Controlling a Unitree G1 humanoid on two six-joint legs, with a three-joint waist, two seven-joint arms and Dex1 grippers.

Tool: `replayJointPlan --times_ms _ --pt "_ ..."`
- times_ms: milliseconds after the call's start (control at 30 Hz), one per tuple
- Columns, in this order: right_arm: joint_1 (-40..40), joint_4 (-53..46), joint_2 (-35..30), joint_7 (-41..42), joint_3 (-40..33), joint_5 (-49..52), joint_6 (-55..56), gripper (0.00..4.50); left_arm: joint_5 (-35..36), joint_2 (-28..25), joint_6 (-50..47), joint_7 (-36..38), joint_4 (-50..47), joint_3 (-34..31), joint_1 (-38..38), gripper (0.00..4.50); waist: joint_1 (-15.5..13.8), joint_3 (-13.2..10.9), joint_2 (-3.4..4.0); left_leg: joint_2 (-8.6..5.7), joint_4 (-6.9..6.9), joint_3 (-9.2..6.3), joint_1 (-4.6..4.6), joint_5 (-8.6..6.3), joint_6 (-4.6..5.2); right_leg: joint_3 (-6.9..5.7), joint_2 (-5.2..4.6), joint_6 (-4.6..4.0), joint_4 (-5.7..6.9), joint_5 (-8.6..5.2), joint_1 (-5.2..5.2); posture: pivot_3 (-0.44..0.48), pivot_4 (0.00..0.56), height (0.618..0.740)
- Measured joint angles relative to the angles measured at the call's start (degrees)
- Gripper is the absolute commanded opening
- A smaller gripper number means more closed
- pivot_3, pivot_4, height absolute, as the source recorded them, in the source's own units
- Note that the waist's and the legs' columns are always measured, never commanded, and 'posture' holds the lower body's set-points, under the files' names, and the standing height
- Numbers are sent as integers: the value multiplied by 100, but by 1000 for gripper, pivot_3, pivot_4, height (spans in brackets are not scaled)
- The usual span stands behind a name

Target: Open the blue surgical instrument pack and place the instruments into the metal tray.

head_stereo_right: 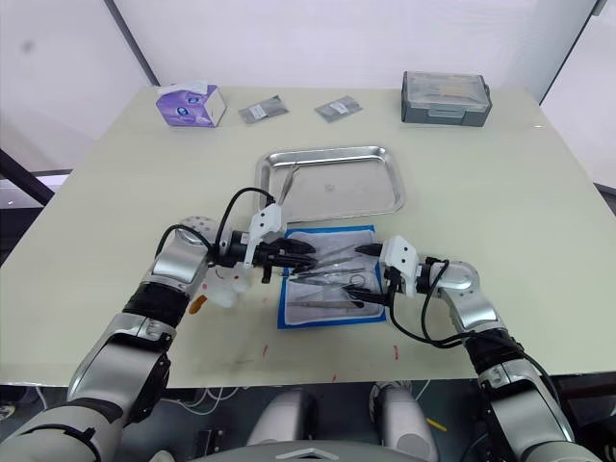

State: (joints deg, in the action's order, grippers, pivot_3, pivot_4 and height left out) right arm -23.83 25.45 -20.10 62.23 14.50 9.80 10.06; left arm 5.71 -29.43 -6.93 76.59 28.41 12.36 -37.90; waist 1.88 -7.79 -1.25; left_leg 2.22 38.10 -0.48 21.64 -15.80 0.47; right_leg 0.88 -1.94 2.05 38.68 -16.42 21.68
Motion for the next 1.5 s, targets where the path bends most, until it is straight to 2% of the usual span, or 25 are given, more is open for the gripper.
replayJointPlan --times_ms 400,867,1000,1500 --pt "0 30 0 0 0 0 0 4500 -289 2 202 -430 -72 180 39 1173 -5 18 8 0 -1 0 -1 0 0 0 -1 0 -3 0 -2 0 150 734" --pt "0 45 1 3 1 0 -1 4500 -335 4 180 -424 25 178 -16 1173 -5 33 14 0 -3 1 -2 -1 1 0 0 0 -7 0 -4 0 150 734" --pt "0 54 3 1 0 0 0 4500 -330 4 124 -328 1 190 -11 75 -5 37 15 0 -3 1 -2 -1 1 0 0 0 -8 0 -4 0 150 734" --pt "6 82 6 -1 0 0 -3 4500 -350 2 -64 -190 110 313 -185 32 -8 63 21 -1 -7 0 -3 -1 2 -1 1 0 -15 0 -8 0 150 734"
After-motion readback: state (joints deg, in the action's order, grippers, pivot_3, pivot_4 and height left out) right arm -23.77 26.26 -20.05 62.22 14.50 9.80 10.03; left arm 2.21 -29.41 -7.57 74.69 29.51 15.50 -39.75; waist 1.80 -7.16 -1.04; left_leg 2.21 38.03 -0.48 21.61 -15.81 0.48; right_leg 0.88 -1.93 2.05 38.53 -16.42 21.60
